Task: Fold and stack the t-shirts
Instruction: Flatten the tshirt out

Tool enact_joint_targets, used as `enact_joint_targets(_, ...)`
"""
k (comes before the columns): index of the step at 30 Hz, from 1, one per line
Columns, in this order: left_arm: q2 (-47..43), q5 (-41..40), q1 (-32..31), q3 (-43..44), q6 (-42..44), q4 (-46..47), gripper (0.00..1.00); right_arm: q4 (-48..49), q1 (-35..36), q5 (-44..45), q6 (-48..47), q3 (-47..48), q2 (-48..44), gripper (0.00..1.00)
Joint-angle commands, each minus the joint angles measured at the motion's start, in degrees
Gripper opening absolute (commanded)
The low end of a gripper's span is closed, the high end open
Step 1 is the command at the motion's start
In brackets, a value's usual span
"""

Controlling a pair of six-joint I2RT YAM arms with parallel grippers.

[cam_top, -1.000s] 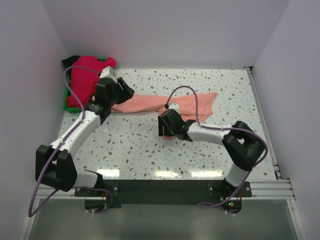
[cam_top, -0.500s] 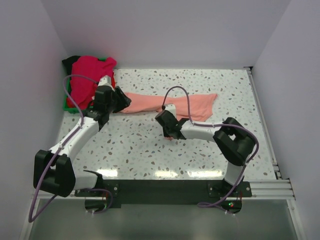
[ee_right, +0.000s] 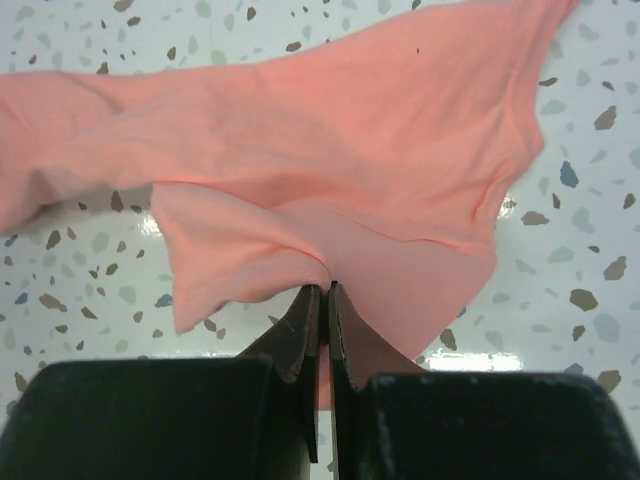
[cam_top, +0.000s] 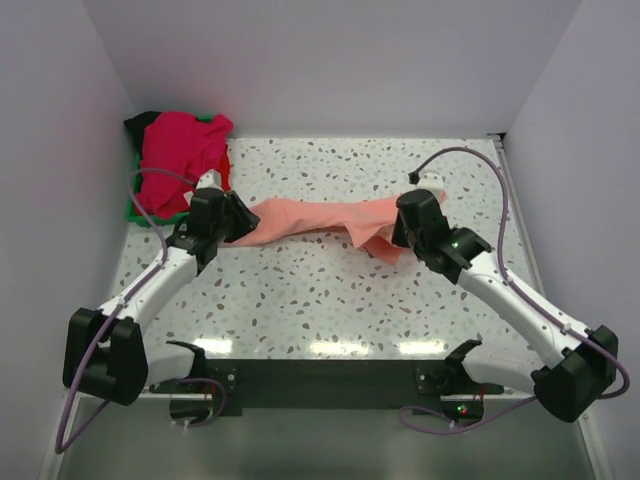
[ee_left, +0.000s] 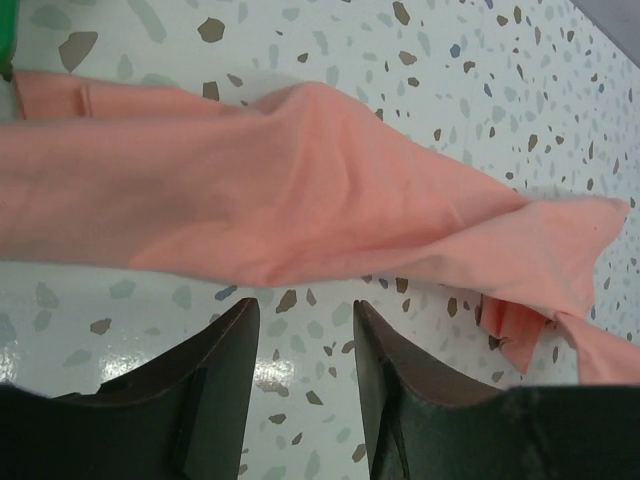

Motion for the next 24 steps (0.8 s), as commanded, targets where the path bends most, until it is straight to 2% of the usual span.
enact_joint_targets(1,-1.9,0.3,0.2,-2.1,-1.4,1.9,0.47,-7.4,-0.9,1.4,-3.3,4.5,-2.6,0.00)
enact_joint_targets(10,-5.7,-4.1,-0.9,-9.0,-2.5,-0.6,0.45,-9.9,-5.2,0.4,-6.1,13.4,-2.9,0.00)
enact_joint_targets(13,-5.9,-7.3,-1.7,-11.5,-3.7,-1.3,0.56,-9.7,-5.3,-0.6,-6.6,15.7,-1.2,0.00)
enact_joint_targets(16,-5.1,-10.7,-2.3,-13.7,-5.0,-0.7,0.62,-9.6,-5.5,-1.8,-6.8,17.0,-0.2,0.00)
enact_joint_targets(24,2.8,-17.5,-2.4,-13.0,-7.3,0.9,0.67,-9.2,-6.0,-2.9,-7.5,18.8,1.2,0.00)
